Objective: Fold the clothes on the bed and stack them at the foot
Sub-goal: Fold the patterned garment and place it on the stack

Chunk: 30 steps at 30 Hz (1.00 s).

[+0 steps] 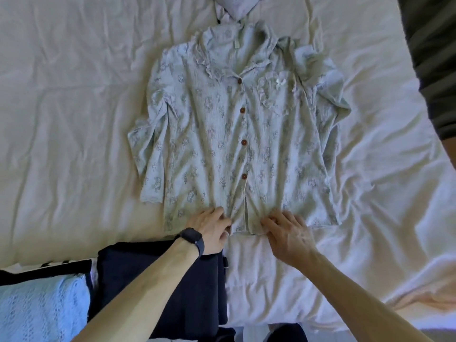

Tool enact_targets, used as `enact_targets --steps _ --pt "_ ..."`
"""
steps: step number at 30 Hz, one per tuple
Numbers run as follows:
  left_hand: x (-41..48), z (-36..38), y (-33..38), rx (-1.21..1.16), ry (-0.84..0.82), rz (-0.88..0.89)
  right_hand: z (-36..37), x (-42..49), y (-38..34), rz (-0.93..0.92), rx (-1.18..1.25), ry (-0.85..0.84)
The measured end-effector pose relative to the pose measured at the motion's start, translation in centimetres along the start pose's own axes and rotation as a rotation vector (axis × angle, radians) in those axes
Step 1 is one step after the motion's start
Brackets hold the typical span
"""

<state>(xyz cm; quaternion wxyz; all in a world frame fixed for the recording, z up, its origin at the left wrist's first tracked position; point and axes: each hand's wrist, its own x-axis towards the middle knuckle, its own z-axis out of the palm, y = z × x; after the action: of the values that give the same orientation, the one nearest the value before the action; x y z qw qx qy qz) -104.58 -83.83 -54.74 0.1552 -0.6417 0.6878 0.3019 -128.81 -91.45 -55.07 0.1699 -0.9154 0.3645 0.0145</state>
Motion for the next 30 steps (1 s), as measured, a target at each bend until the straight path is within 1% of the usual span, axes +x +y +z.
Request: enact_targets --steps 1,3,4,5,6,7,8,9,10,11,12,13,14,15,16,17,18,19,20,21,22,23,24,27,28,29,30 --pt "0.3 -0.4 0.1 0.001 0.058 0.017 -0.1 0.1 0.1 -0.003 0.024 0.016" --pt "0.9 -1.0 0.4 0.024 0.264 0.054 -0.4 0.0 0.0 0.028 0.055 0.091" --pt "1.3 -1.0 0.7 0.043 0.356 0.065 -0.7 0.0 -0.2 0.079 0.057 0.122" --pt "1.7 -1.1 1.0 0.045 0.399 0.066 -0.8 -0.1 -0.3 0.142 0.050 0.124" --pt "2.3 -1.1 1.2 0.025 0.349 0.074 -0.9 0.0 -0.3 0.197 0.042 0.062" --pt "3.1 -1.0 1.5 -0.022 0.244 0.071 -1.0 0.2 0.1 0.231 0.065 -0.053" --pt "3.8 -0.9 1.8 -0.071 0.092 0.046 -1.0 0.3 0.7 0.255 0.130 -0.189" --pt "4.5 -0.7 2.1 -0.099 -0.022 0.012 -1.2 0.5 1.4 0.292 0.254 -0.265" --pt "5.1 -0.7 2.5 -0.103 -0.043 -0.016 -1.6 0.9 2.3 0.369 0.436 -0.243" --pt "5.7 -1.2 2.9 -0.092 -0.005 -0.038 -2.4 1.4 3.2 0.498 0.612 -0.126" --pt "6.5 -1.9 3.3 -0.062 0.050 -0.056 -3.2 2.1 4.5 0.663 0.713 0.046" --pt "7.4 -2.9 3.7 -0.014 0.100 -0.064 -4.0 3.0 6.1 0.825 0.739 0.221" --pt "8.4 -3.8 4.2 0.037 0.157 -0.064 -4.5 3.8 7.8 0.965 0.718 0.341" --pt "9.4 -4.7 4.6 0.063 0.210 -0.065 -4.9 4.6 9.7 1.061 0.708 0.378" --pt "10.6 -5.6 5.0 0.052 0.251 -0.065 -5.2 5.6 11.4 1.122 0.721 0.346" --pt "12.1 -6.6 5.7 0.028 0.271 -0.056 -5.6 6.6 12.9 1.160 0.747 0.267" --pt "13.7 -7.6 6.4 0.014 0.283 -0.035 -5.9 7.7 14.2 1.163 0.761 0.150" --pt "15.5 -8.6 7.2 0.006 0.289 -0.016 -6.2 8.8 15.3 1.116 0.753 0.021" --pt "17.2 -9.4 7.9 -0.013 0.285 -0.010 -6.6 9.9 16.4 1.030 0.714 -0.094" --pt "18.9 -10.2 8.4 -0.044 0.263 -0.025 -7.4 11.0 17.6 0.948 0.663 -0.157" --pt "20.4 -10.8 8.8 -0.078 0.231 -0.058 -8.4 11.9 19.1 0.903 0.607 -0.146" --pt "21.5 -11.2 9.1 -0.105 0.189 -0.098 -9.7 12.7 20.9 0.902 0.566 -0.063" --pt "22.4 -11.3 9.3 -0.112 0.146 -0.136 -11.4 13.0 23.0 0.920 0.530 0.086" --pt "23.7 -11.2 9.5 -0.032 0.086 -0.222 -17.6 13.5 30.8 0.928 0.518 0.651" --pt "24.0 -11.3 9.7 -0.008 0.085 -0.241 -19.6 13.6 33.4 0.938 0.516 0.809" --pt "24.2 -11.4 9.9 0.017 0.088 -0.251 -21.3 13.6 35.7 0.962 0.504 0.935" --pt "24.4 -11.6 10.1 0.045 0.085 -0.253 -22.5 13.7 37.7 0.989 0.487 1.023"
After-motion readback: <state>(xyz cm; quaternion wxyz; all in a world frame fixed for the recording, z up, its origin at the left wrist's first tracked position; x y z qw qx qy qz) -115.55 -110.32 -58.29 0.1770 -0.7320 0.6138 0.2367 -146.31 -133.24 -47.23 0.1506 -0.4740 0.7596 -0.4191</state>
